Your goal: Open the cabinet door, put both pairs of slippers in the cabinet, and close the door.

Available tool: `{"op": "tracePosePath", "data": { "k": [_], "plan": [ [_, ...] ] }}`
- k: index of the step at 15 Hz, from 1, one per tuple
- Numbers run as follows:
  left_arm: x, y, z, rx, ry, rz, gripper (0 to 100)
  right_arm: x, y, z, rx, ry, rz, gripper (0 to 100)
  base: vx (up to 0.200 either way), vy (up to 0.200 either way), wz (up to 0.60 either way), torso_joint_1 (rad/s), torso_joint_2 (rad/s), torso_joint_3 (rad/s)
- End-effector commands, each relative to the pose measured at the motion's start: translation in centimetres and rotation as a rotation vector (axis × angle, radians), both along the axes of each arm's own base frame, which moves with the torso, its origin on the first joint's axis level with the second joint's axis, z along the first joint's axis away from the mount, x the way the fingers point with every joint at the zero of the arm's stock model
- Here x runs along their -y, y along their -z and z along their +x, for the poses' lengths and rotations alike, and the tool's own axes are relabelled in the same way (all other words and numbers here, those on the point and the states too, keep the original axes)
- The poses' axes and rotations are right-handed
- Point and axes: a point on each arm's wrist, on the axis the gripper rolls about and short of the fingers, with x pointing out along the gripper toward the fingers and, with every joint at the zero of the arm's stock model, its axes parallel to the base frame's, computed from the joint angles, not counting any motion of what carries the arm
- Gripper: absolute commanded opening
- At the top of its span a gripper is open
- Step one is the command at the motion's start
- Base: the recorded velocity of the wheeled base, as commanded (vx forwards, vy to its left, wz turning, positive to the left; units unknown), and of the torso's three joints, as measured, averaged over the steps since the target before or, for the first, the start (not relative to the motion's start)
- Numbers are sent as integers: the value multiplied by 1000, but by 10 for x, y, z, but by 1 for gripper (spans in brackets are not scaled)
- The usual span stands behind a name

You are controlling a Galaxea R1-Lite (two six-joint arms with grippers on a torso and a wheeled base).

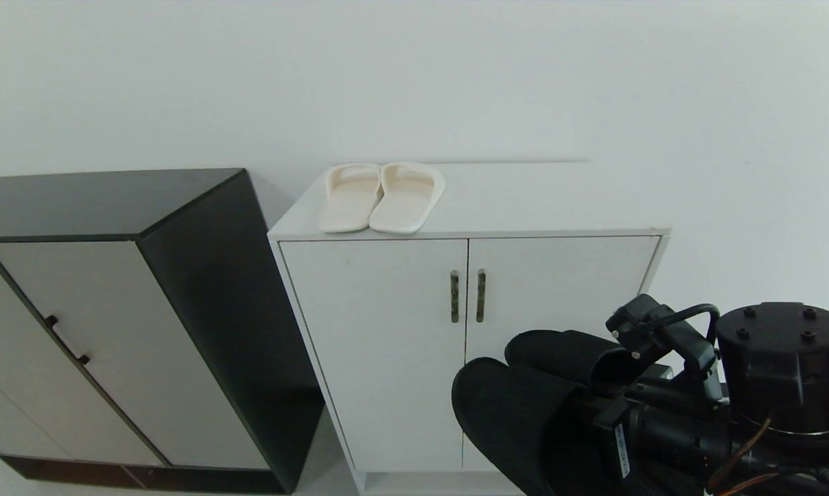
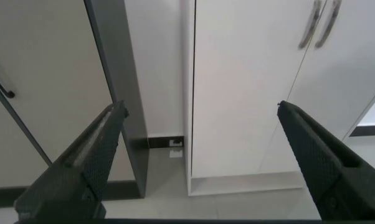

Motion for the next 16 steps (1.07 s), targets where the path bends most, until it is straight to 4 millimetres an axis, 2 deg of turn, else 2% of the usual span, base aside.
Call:
{"op": "tracePosePath", "data": {
  "k": [1,12,13,15,16],
  "plan": [
    [0,0,0,-1,0,0,100,-1,3,1,-9,0,-10,0,0,0,0,-188,510,310],
    [0,0,0,-2,3,21,100,1,1,1,45,11,40,0,0,0,0,-140,477,333],
    [0,0,1,-20,5,27,100,0,4,1,34,6,29,0,0,0,0,-80,452,369],
    [0,-3,13,-174,7,-4,100,-1,11,2,25,0,4,0,0,0,0,-61,447,383],
    [0,-4,13,-166,45,15,100,-1,11,2,29,-3,6,0,0,0,0,-41,452,403]
  ]
}}
